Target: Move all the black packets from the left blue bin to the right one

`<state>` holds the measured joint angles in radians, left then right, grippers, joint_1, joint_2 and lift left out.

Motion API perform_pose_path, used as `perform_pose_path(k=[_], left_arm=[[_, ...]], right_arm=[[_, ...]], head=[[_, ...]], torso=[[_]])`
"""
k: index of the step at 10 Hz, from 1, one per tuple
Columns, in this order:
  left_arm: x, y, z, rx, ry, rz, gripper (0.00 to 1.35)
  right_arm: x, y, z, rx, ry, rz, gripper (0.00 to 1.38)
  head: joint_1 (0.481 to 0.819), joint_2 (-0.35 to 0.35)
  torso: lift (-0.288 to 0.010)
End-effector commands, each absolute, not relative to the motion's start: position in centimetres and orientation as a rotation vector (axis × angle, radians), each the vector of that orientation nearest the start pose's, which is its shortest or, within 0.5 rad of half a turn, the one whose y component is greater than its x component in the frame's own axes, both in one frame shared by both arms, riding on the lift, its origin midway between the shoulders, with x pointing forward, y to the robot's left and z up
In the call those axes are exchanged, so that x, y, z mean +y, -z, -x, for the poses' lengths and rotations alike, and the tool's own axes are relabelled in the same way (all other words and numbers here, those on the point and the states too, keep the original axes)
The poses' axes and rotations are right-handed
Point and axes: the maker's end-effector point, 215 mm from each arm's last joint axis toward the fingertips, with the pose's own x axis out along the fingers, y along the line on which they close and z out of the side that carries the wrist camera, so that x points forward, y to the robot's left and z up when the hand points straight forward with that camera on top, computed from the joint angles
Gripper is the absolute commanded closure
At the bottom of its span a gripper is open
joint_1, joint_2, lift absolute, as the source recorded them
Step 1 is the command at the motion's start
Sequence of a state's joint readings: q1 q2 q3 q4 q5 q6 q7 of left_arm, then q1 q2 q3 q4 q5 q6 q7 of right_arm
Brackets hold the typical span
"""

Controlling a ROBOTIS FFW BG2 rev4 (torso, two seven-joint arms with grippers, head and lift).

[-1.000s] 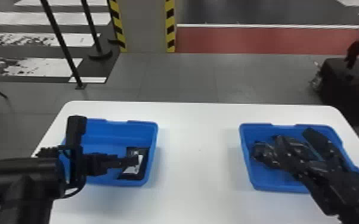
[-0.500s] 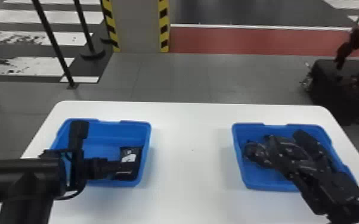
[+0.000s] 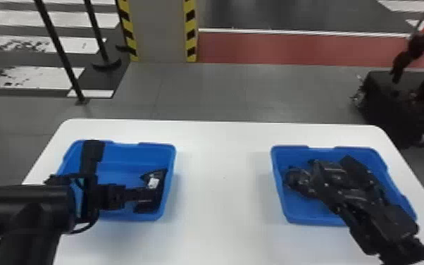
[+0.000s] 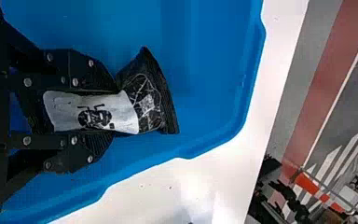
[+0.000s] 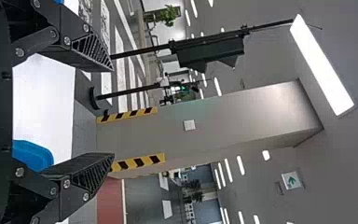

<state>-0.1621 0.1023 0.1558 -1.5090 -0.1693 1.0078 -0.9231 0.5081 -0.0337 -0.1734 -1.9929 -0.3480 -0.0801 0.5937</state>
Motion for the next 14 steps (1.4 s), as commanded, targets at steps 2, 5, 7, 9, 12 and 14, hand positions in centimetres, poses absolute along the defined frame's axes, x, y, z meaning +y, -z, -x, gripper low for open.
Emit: perform_pose_path(k=[2,5,7,9,12,14], left_arm=[[21.5,46.1,-49.0,0.816,0.582,0.258,1.21],[19.7,39.7,-47.0,0.68,0.668,0.247,1.21],[15.7,36.3,-47.9,0.537,0.819,0.186,1.21],[12.2,37.4,-48.1,0.503,0.912,0.192,1.21],[4.8,37.3,-49.2,0.457,1.079,0.146,1.21],[1.2,36.1,-49.1,0.44,1.158,0.129,1.21]], right_arm=[[-21.0,31.4,-41.7,-0.088,-0.434,-0.237,0.42],[-19.5,31.6,-41.9,-0.073,-0.467,-0.283,0.42],[-17.6,31.8,-43.0,-0.066,-0.533,-0.314,0.42],[-15.7,31.7,-44.8,-0.069,-0.593,-0.339,0.42],[-13.5,31.2,-47.3,-0.058,-0.664,-0.359,0.41],[-12.0,31.9,-48.9,-0.03,-0.702,-0.378,0.4]], head=[[0.695,-0.002],[0.695,0.007],[0.695,-0.007],[0.695,-0.021],[0.695,-0.061],[0.695,-0.1]], torso=[[-0.11],[-0.11],[-0.11],[-0.11],[-0.11],[-0.11]])
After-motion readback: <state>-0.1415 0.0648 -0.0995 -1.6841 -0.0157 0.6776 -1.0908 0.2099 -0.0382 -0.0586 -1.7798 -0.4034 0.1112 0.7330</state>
